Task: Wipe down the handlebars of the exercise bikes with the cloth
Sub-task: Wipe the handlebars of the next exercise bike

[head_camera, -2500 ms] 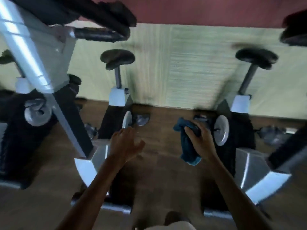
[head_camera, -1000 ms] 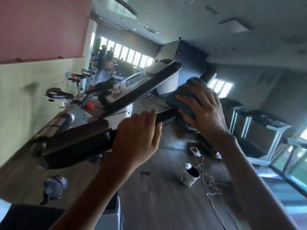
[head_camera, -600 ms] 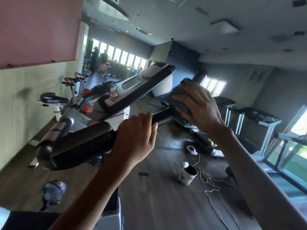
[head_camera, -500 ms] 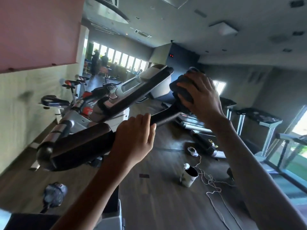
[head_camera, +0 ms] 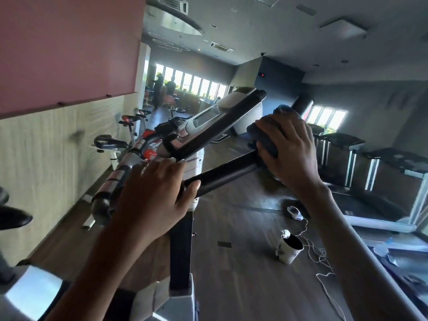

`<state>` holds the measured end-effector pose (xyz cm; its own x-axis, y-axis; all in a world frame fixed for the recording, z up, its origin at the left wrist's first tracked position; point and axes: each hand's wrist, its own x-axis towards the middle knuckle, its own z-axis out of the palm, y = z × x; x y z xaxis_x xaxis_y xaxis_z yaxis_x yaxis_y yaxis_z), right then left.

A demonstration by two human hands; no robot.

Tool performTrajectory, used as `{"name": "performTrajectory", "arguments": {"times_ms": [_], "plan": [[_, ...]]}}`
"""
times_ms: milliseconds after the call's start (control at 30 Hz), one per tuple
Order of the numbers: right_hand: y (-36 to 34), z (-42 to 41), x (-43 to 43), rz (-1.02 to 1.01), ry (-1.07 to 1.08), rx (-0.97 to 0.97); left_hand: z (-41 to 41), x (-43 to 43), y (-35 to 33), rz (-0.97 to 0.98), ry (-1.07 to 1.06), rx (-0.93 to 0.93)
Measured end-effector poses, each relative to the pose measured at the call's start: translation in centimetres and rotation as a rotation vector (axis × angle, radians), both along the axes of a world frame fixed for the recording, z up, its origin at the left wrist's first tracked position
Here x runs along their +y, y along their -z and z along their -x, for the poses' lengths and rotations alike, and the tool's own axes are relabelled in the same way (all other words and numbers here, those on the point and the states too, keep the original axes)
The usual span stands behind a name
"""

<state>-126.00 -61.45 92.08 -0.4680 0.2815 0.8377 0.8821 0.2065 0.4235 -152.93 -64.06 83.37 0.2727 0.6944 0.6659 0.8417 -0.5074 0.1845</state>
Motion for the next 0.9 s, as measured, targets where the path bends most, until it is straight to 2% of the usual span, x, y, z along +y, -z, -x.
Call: {"name": "performTrajectory", "arguments": {"times_ms": [100,167,267,333,433,500,567,667,733,833,900], "plan": [[3.6,3.1,-0.7,0.156,-0.121,0.065,2.0,0.3,0.7,0.071,0.030,-0.020],[4.2,3.9,-1.1,0.232,-0.135,0.034,2.5,0.2,0.8,0.110,0.049,-0.036],[2.1,3.0,-0.9,0.206,-0.017,0.004,3.2,0.3,0.8,0.149,0.068,0.007],[1.8,3.2,-0.8,0.151,0.065,0.099,3.5,0.7,1.0,0.130,0.065,0.061],[4.7,6.7,-1.4,0.169,0.030,0.228,3.6,0.9,1.4,0.163,0.160,0.022],[6.0,8.2,-2.3,0.265,-0.047,0.142,3.6,1.1,1.7,0.135,0.177,0.000],[4.9,7.1,-2.6,0.342,-0.022,0.042,3.7,1.3,1.7,0.157,0.192,0.017],[2.4,5.4,-2.2,0.278,0.133,0.152,4.0,1.5,1.8,0.172,0.212,0.033],[3.6,6.9,-2.0,0.259,0.126,0.211,4.2,1.5,1.8,0.189,0.229,0.043],[6.8,9.6,-2.7,0.417,-0.027,0.052,4.2,1.7,2.0,0.183,0.232,0.028],[5.5,8.5,-2.7,0.474,-0.013,-0.019,4.3,1.7,1.9,0.188,0.225,0.039]]}}
